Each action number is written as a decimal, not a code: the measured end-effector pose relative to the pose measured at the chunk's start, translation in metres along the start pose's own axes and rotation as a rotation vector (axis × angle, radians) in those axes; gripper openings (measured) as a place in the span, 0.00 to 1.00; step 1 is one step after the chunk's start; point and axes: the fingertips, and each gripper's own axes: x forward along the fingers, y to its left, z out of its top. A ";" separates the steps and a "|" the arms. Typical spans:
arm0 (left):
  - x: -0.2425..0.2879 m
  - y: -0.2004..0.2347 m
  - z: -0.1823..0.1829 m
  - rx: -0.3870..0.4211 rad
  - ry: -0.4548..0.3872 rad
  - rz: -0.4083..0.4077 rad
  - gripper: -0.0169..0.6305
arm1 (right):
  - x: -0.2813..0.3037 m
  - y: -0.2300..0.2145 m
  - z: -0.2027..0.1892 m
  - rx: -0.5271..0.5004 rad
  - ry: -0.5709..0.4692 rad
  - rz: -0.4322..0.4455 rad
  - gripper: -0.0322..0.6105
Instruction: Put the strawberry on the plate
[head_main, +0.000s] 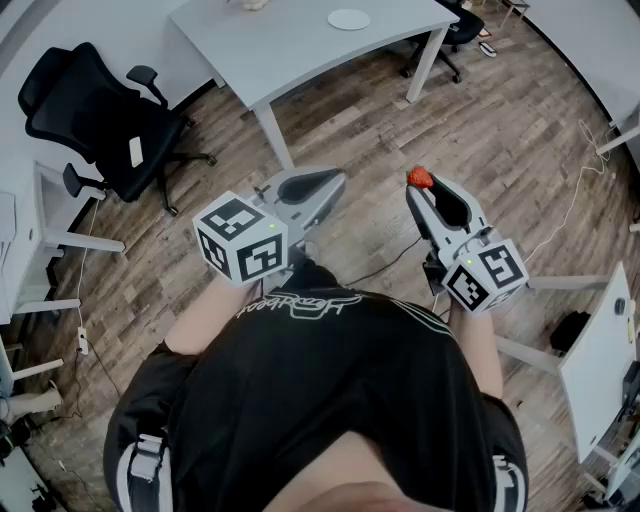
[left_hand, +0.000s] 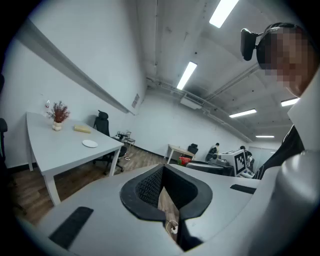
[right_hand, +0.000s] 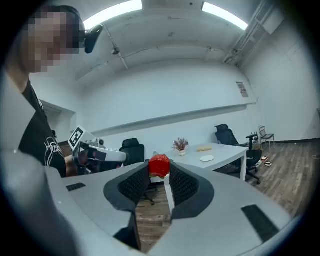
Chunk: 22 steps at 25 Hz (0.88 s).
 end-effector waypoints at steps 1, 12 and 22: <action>-0.001 0.000 -0.001 -0.001 0.000 0.000 0.04 | 0.000 0.000 0.000 0.000 -0.002 -0.002 0.24; -0.005 0.005 -0.009 -0.027 -0.005 -0.009 0.04 | 0.004 0.006 -0.004 0.004 0.015 -0.003 0.24; 0.023 0.028 0.001 -0.041 -0.025 -0.035 0.04 | 0.023 -0.023 0.002 0.015 0.015 -0.014 0.25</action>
